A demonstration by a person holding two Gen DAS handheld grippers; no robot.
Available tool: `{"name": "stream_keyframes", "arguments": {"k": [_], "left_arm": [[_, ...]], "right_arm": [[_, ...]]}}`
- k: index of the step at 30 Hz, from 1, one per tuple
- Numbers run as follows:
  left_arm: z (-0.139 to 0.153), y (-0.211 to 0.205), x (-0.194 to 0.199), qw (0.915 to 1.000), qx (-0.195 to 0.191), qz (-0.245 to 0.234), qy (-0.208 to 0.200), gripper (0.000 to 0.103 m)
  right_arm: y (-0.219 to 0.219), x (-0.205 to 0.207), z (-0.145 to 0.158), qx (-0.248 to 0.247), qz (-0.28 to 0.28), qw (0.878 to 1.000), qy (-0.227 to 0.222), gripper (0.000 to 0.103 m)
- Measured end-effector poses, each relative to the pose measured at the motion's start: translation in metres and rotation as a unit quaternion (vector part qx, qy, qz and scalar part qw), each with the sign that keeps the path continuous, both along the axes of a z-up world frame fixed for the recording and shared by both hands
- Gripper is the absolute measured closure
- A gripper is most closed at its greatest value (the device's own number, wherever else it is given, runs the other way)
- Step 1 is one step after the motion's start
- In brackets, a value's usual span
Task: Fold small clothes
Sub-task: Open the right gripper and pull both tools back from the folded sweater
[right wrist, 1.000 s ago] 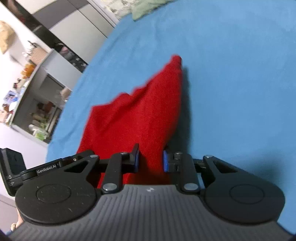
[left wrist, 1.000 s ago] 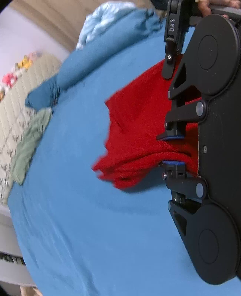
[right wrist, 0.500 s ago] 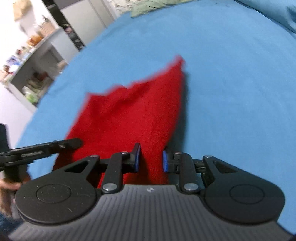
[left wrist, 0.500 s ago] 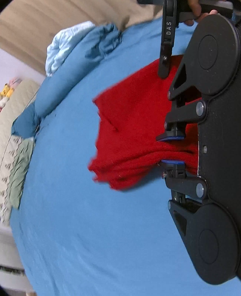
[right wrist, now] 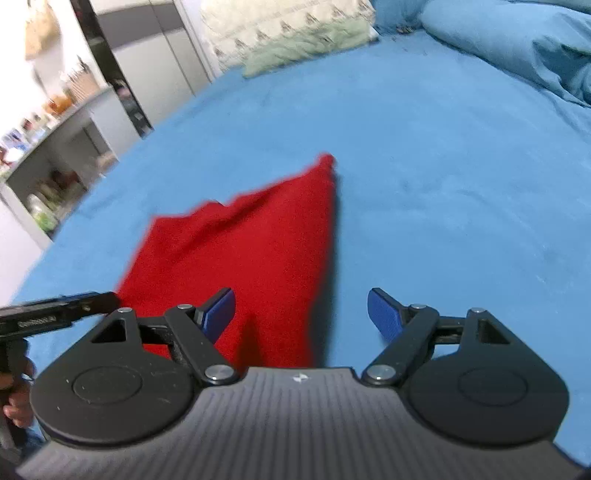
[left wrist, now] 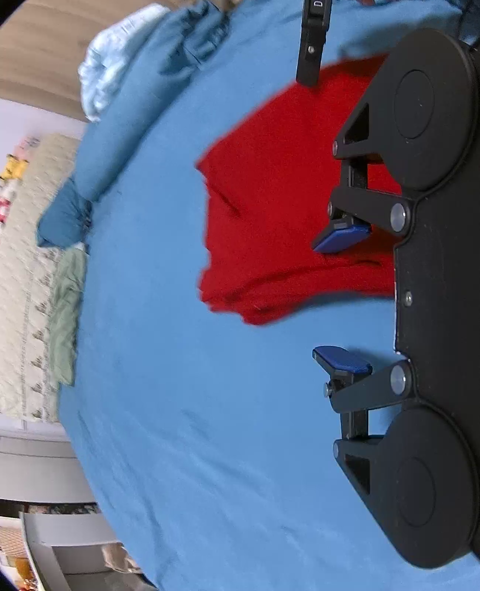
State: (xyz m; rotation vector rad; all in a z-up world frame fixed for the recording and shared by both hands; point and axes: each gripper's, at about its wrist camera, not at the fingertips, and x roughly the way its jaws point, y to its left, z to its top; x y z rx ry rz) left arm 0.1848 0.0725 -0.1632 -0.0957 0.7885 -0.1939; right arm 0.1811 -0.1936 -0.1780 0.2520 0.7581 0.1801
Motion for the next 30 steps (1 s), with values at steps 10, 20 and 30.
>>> {"name": "stream_keyframes", "arguments": {"k": [10, 20, 30], "left_arm": [[-0.008, 0.002, 0.003, 0.9998, 0.011, 0.009, 0.017, 0.041], [0.114, -0.008, -0.085, 0.9970, 0.034, 0.020, -0.067, 0.012], [0.165, -0.021, -0.185, 0.9938, 0.058, 0.025, -0.092, 0.000]], "right_arm": [[-0.003, 0.003, -0.021, 0.000, -0.022, 1.000, 0.018, 0.007], [0.008, -0.083, 0.111, -0.040, -0.036, 0.997, -0.056, 0.000], [0.035, -0.187, 0.168, -0.098, -0.047, 0.993, -0.043, 0.000]]}}
